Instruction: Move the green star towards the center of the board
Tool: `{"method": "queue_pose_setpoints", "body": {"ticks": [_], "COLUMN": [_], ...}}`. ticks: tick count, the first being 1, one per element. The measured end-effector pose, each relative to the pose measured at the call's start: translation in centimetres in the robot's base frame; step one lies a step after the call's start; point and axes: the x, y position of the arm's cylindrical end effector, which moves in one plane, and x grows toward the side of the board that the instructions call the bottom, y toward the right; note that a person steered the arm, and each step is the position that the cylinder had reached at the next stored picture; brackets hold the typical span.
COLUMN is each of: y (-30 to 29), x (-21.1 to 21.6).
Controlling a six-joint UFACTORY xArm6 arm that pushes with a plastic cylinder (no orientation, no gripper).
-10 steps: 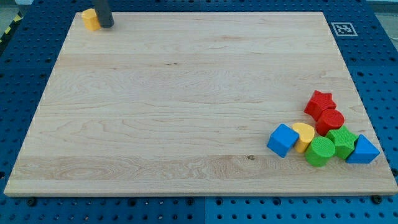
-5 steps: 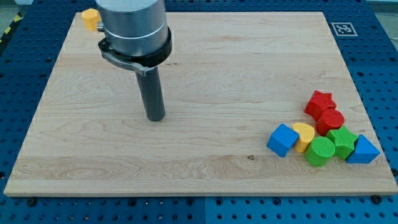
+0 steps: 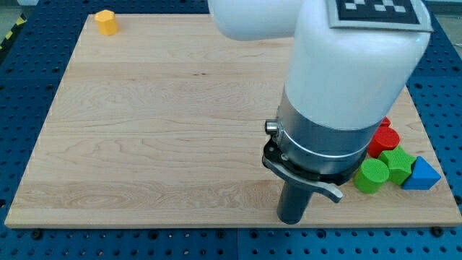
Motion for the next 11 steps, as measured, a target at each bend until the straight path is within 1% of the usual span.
{"method": "queue_pose_setpoints", "body": {"ticks": [2, 3, 4, 5, 6, 7, 8, 9, 11], "y": [3.8, 7.0, 11.7, 14.2, 15.4, 16.6, 16.3, 14.4, 13.6], "x": [0.0, 0.1, 0.0, 0.0, 0.0, -1.6, -3.7, -5.3, -7.1]}}
